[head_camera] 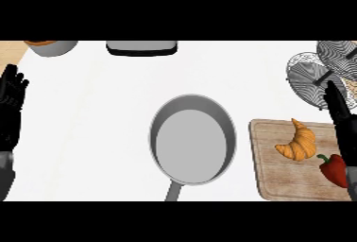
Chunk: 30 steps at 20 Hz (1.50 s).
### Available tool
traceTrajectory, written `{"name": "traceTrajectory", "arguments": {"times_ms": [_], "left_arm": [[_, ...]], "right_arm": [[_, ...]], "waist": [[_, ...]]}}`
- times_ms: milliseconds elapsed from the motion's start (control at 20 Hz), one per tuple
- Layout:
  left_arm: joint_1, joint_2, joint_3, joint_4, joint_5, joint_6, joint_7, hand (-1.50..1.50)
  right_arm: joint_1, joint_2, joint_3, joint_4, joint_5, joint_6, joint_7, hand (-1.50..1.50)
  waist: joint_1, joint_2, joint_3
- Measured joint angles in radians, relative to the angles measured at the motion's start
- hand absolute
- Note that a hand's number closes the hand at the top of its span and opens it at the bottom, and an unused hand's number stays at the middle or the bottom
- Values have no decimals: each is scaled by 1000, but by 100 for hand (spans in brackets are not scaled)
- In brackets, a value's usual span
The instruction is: Pick the bell pepper from the cutting board and place it in the tiered basket
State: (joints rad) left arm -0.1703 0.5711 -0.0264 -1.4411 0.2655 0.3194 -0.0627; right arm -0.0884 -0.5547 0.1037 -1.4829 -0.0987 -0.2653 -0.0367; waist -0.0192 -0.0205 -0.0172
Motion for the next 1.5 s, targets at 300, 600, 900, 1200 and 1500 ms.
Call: {"name": "traceTrajectory", "arguments": {"times_ms": [300, 600, 900, 1200, 1500], "left_arm": [[32, -48, -59, 1, 39, -67, 46, 0], [104, -91, -119, -41, 89, -138, 108, 0], [116, -114, -138, -90, 86, -151, 160, 0], [134, -111, -133, -105, 85, -151, 177, 0], [137, -115, -132, -123, 86, -151, 194, 0]], "right_arm": [[17, 3, 87, -186, -127, 268, -183, 150], [186, -39, -56, -121, -132, 227, -286, -150], [303, -139, -187, -130, -108, 313, -470, -150], [401, -359, -287, -207, 78, 296, -441, -150], [518, -566, -278, -315, 263, 387, -315, -150]], "waist": [[-2, 6, 16], [-10, 13, 18], [-1, 16, 17], [-10, 13, 14], [-9, 15, 13]]}}
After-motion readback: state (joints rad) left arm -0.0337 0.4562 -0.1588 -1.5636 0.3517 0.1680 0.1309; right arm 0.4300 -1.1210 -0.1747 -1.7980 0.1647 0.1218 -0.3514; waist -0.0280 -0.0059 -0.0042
